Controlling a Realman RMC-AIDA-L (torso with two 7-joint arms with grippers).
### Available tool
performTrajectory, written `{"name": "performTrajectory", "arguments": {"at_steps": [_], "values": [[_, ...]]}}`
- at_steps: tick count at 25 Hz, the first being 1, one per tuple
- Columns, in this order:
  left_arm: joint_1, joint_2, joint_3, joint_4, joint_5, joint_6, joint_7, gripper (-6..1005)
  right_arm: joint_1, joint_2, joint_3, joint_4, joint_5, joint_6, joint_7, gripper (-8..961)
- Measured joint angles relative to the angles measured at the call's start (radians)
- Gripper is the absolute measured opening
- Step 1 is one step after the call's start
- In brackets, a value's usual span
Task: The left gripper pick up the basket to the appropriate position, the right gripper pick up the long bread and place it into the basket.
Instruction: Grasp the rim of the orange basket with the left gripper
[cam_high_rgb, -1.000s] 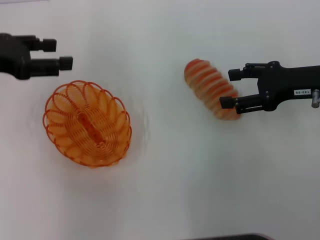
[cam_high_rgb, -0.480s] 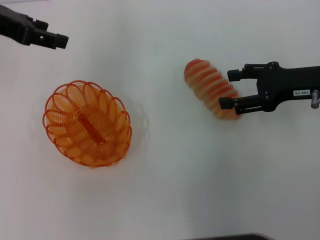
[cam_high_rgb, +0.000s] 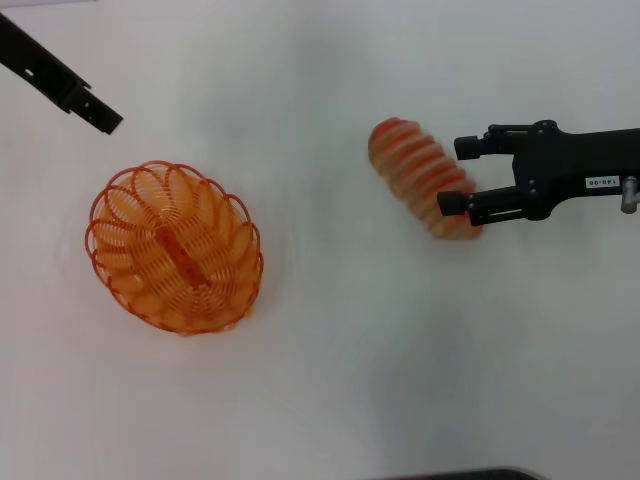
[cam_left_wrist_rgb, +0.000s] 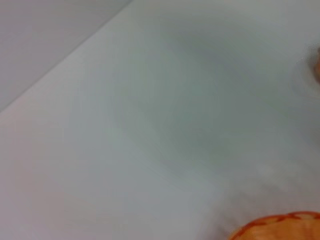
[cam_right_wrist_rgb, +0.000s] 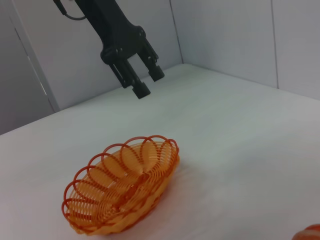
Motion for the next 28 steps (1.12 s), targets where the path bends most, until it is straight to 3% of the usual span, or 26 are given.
{"name": "performTrajectory", "arguments": {"at_steps": [4,12,28], "values": [[-0.014,0.003,0.058,-0.036,0.005,-0.007,-0.046,701,0.0,0.0,0.0,0.0,0.0,0.0,-0.003,896],[-0.029,0.018,0.057,-0.154,0.007,-0.065,-0.086,702,0.0,0.001,-0.002,0.001,-0.001,0.001,-0.006,896],[-0.054,0.009,0.08,-0.367,0.008,-0.204,-0.077,701,0.003,0.005,-0.024,0.008,-0.002,0.017,-0.006,896]]}}
